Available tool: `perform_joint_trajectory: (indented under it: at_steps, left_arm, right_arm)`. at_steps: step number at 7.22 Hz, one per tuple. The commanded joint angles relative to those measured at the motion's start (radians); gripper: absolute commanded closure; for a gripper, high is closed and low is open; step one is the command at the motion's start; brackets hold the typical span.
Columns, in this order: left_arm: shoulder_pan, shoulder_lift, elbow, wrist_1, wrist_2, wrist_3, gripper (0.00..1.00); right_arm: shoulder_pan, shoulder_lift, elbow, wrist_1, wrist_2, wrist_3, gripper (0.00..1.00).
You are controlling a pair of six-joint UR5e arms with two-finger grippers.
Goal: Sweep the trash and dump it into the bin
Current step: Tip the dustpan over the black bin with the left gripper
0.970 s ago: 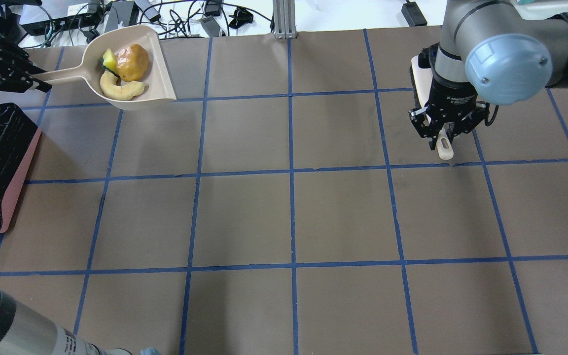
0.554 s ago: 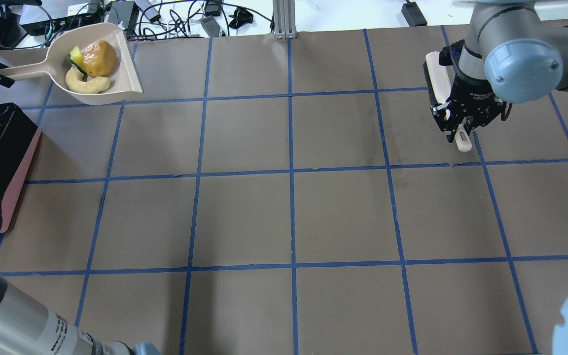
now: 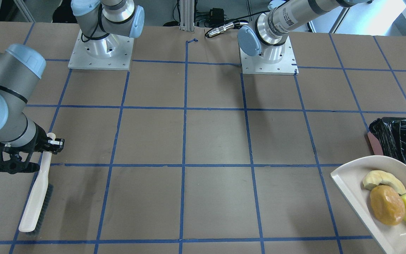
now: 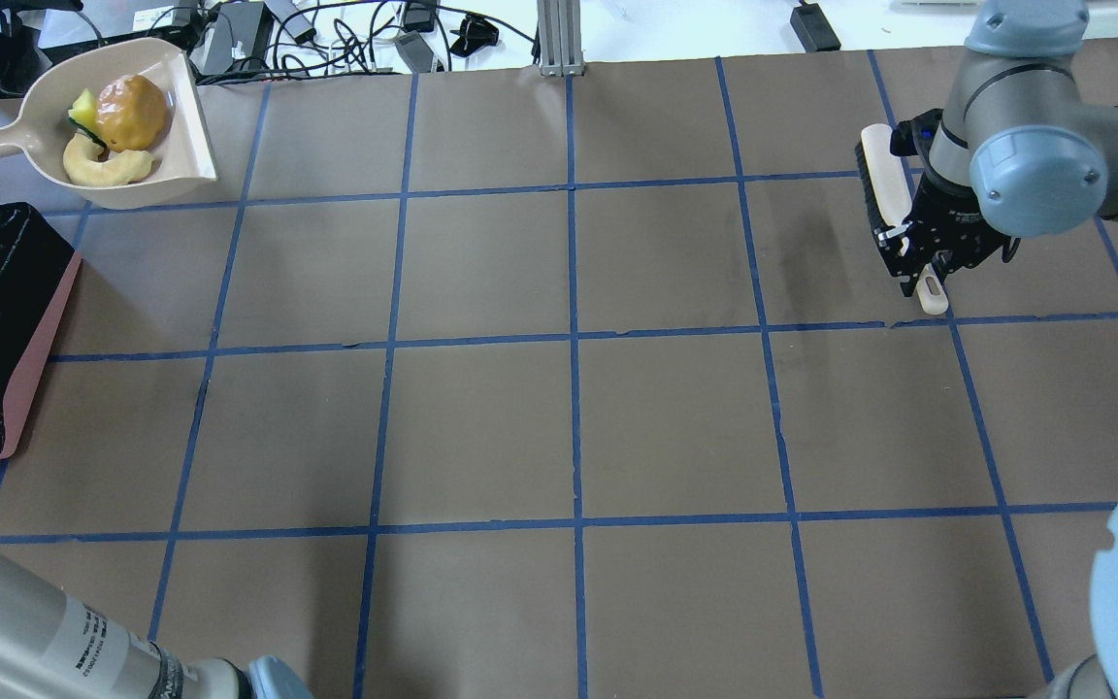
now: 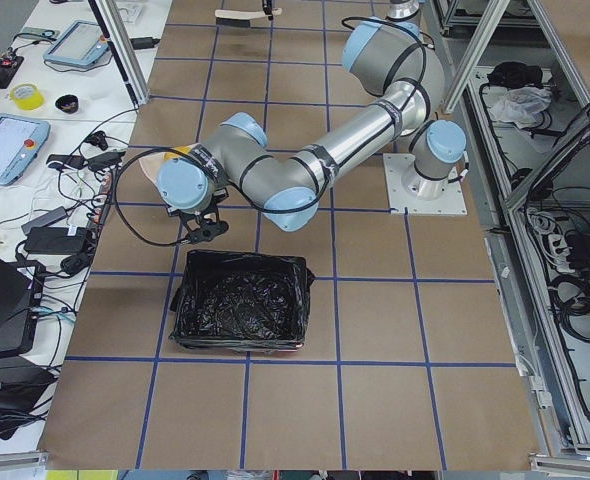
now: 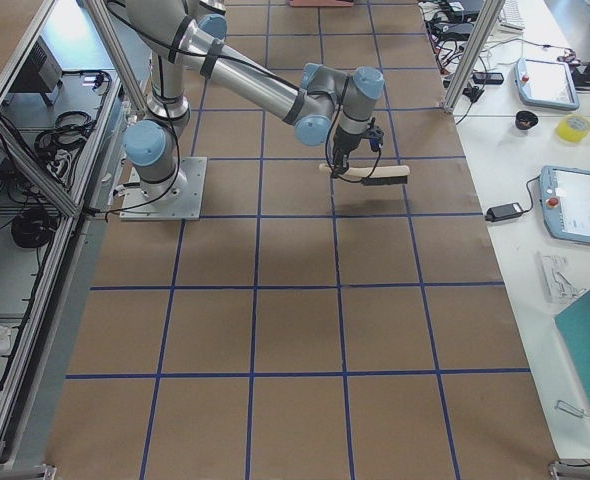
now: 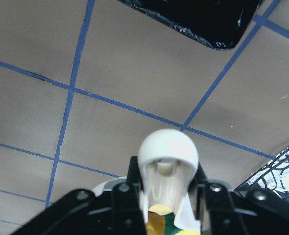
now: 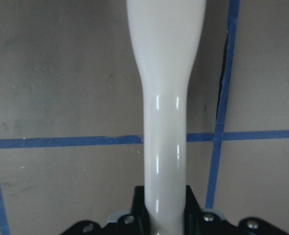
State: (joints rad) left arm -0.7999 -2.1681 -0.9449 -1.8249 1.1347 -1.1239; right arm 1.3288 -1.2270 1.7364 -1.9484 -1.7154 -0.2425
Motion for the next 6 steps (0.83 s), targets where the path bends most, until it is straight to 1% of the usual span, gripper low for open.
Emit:
perform_joint_trajectory:
  at_steps: [1, 2, 3, 5, 6]
  left_arm:
    - [0.077, -0.004, 0.003, -0.022, 0.000, 0.148, 1.00]
    - [0.111, -0.004, 0.005, -0.045, 0.013, 0.224, 1.00]
    - [0.149, -0.013, 0.009, -0.050, 0.060, 0.280, 1.00]
    - [0.180, -0.035, 0.027, -0.047, 0.166, 0.360, 1.00]
    - [0.201, -0.048, 0.055, -0.045, 0.175, 0.380, 1.00]
  right_arm:
    - [-0.068, 0.049, 0.015, -0.035, 0.003, -0.054, 0.98]
    - [-0.069, 0.046, 0.037, -0.034, 0.002, -0.049, 0.98]
    - [-0.069, 0.037, 0.054, -0.030, -0.007, -0.060, 0.98]
    - [-0.069, 0.018, 0.054, -0.026, -0.006, -0.063, 0.97]
    - [-0.071, 0.021, 0.058, -0.026, -0.004, -0.087, 0.96]
